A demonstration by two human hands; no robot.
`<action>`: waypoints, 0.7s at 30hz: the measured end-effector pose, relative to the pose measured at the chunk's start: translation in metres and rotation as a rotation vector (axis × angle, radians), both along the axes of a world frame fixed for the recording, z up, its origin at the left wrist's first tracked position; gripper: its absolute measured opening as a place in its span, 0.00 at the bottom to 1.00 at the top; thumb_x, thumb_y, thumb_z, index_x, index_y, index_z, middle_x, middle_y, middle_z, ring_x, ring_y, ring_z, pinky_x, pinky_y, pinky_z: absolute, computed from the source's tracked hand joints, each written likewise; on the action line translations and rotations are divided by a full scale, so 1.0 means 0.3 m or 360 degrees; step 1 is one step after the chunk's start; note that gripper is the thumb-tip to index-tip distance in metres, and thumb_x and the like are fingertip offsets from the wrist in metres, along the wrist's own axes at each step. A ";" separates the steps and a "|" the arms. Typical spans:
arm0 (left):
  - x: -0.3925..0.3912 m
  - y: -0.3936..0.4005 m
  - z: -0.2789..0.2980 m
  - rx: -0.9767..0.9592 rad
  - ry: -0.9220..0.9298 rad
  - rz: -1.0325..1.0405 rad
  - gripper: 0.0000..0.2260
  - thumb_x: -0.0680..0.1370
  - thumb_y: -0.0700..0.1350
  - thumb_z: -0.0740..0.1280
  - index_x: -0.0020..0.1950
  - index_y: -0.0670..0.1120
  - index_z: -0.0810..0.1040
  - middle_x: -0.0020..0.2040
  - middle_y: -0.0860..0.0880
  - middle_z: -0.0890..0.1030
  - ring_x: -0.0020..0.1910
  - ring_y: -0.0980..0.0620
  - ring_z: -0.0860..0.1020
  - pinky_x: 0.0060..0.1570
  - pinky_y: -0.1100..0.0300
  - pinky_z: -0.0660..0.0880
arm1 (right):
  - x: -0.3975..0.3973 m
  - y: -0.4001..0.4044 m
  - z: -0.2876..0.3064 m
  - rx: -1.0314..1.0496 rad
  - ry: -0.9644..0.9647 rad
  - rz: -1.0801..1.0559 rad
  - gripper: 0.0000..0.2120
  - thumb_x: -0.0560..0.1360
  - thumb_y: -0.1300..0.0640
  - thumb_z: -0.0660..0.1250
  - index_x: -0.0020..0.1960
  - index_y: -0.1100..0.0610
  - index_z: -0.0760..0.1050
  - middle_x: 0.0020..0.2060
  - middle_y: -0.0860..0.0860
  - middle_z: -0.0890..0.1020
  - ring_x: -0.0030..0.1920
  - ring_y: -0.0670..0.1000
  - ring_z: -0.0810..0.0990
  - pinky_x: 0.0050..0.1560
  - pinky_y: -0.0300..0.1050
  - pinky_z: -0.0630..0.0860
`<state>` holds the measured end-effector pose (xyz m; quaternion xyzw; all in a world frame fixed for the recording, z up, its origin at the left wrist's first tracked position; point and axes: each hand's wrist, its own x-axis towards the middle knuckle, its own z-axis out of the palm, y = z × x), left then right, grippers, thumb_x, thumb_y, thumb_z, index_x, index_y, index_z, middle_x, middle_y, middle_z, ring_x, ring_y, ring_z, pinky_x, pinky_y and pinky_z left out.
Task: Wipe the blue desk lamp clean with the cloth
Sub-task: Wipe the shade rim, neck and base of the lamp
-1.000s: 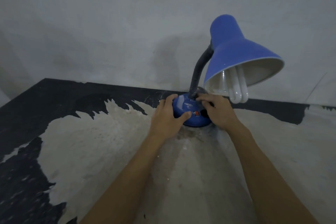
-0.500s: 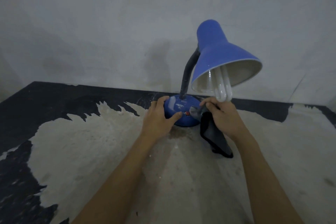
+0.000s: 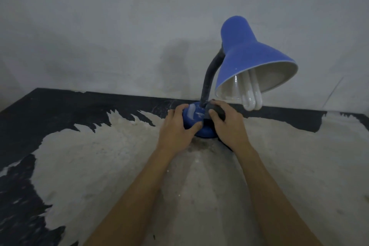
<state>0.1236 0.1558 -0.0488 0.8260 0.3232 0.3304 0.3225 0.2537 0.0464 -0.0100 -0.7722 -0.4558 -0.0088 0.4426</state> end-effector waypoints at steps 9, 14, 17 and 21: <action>0.003 0.002 0.008 -0.0011 0.0008 -0.0016 0.26 0.77 0.54 0.70 0.73 0.52 0.67 0.65 0.46 0.73 0.61 0.48 0.74 0.60 0.53 0.74 | -0.054 -0.049 -0.015 -0.0309 -0.0139 -0.0136 0.30 0.77 0.39 0.67 0.72 0.56 0.73 0.71 0.54 0.75 0.74 0.55 0.69 0.72 0.46 0.62; 0.007 0.010 0.018 -0.0200 -0.0060 -0.0034 0.17 0.82 0.50 0.62 0.72 0.53 0.68 0.65 0.46 0.73 0.63 0.46 0.75 0.64 0.47 0.73 | -0.051 -0.065 -0.028 -0.0370 -0.0244 -0.0002 0.34 0.75 0.33 0.63 0.72 0.55 0.73 0.67 0.51 0.79 0.69 0.52 0.74 0.73 0.53 0.67; 0.000 0.001 0.026 -0.0283 -0.0138 -0.0057 0.16 0.84 0.52 0.59 0.71 0.52 0.69 0.64 0.48 0.74 0.63 0.48 0.75 0.65 0.48 0.73 | -0.042 -0.071 -0.024 -0.0263 -0.0262 0.0089 0.26 0.75 0.37 0.62 0.63 0.54 0.78 0.53 0.50 0.83 0.53 0.50 0.79 0.59 0.54 0.76; -0.003 0.007 0.025 -0.0248 -0.0119 -0.0068 0.16 0.84 0.47 0.59 0.73 0.50 0.69 0.64 0.48 0.74 0.64 0.48 0.74 0.64 0.49 0.73 | -0.043 -0.075 -0.010 -0.0257 -0.0309 0.0266 0.20 0.77 0.40 0.62 0.63 0.49 0.79 0.54 0.46 0.84 0.52 0.47 0.80 0.57 0.51 0.76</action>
